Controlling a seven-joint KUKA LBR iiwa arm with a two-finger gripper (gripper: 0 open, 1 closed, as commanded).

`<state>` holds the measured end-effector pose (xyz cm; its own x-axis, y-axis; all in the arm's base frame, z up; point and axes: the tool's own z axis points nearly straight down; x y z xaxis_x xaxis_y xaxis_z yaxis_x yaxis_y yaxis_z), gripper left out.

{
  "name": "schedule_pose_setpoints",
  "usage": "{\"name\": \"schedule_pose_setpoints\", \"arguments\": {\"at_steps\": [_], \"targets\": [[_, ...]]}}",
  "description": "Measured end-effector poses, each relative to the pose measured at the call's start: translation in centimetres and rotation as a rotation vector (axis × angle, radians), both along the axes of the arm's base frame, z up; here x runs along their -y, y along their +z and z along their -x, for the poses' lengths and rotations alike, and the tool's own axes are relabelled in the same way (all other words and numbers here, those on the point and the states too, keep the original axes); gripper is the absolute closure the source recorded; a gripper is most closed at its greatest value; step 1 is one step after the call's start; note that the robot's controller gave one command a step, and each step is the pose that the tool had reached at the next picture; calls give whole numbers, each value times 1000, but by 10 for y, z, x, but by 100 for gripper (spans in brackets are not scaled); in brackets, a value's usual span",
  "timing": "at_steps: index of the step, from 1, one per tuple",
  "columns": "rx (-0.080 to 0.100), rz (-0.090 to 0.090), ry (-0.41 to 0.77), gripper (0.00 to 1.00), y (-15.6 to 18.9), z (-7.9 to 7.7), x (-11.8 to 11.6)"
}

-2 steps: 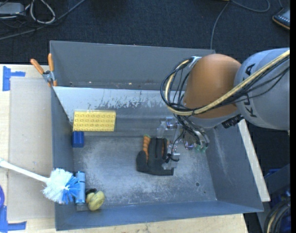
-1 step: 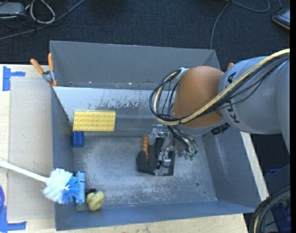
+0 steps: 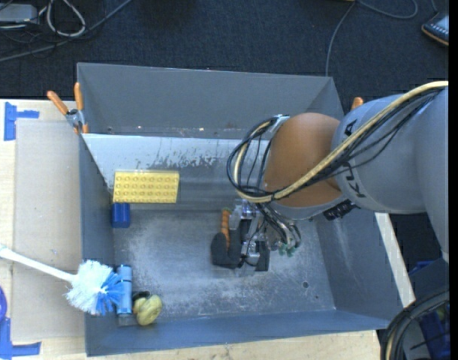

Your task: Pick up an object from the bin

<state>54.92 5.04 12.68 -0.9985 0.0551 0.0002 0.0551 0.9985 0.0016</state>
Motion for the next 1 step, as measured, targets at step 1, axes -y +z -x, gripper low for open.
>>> {"name": "schedule_pose_setpoints", "arguments": {"at_steps": [1], "targets": [[-3,0,32,0,1,-9,9]]}}
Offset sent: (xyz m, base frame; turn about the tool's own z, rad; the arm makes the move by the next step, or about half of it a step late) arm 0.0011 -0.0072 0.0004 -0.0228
